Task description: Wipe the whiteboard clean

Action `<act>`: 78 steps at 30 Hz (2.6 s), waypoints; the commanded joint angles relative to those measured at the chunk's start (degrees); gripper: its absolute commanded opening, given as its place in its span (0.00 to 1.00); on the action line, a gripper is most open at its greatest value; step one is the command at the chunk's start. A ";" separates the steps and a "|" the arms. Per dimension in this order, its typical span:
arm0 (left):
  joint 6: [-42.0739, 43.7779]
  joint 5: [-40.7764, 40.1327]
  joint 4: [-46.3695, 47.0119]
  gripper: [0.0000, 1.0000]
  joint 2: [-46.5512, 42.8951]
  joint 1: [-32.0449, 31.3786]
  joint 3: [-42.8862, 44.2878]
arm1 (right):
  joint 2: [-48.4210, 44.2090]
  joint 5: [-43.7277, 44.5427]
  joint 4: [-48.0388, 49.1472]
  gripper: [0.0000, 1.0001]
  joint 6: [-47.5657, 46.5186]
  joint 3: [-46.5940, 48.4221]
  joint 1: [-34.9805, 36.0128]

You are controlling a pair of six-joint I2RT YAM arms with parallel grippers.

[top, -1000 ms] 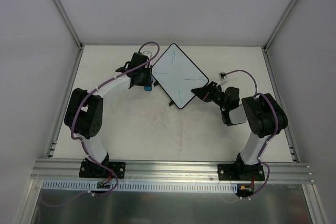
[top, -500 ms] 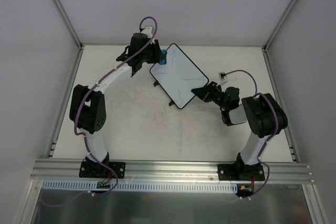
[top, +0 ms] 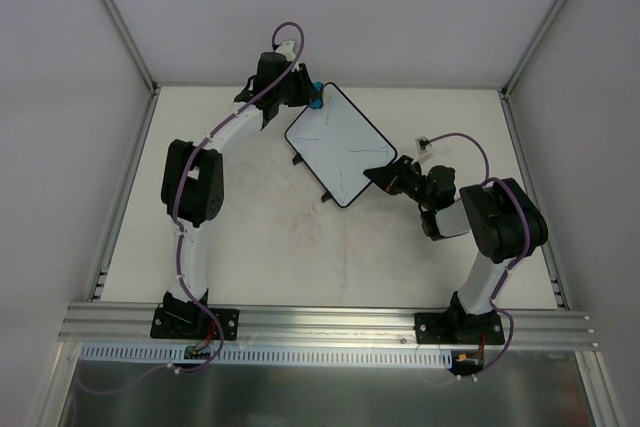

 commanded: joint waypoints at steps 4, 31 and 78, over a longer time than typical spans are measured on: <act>0.04 2.29 2.66 0.00 2.06 0.36 5.35 | -1.00 0.06 5.10 0.00 -2.85 1.54 1.54; 2.67 5.37 6.79 0.00 5.14 -2.62 2.10 | -2.05 0.68 2.73 0.00 -4.08 1.54 2.07; 1.88 5.19 8.36 0.00 1.10 -0.43 -11.61 | -2.76 0.68 2.11 0.00 -4.61 1.54 2.51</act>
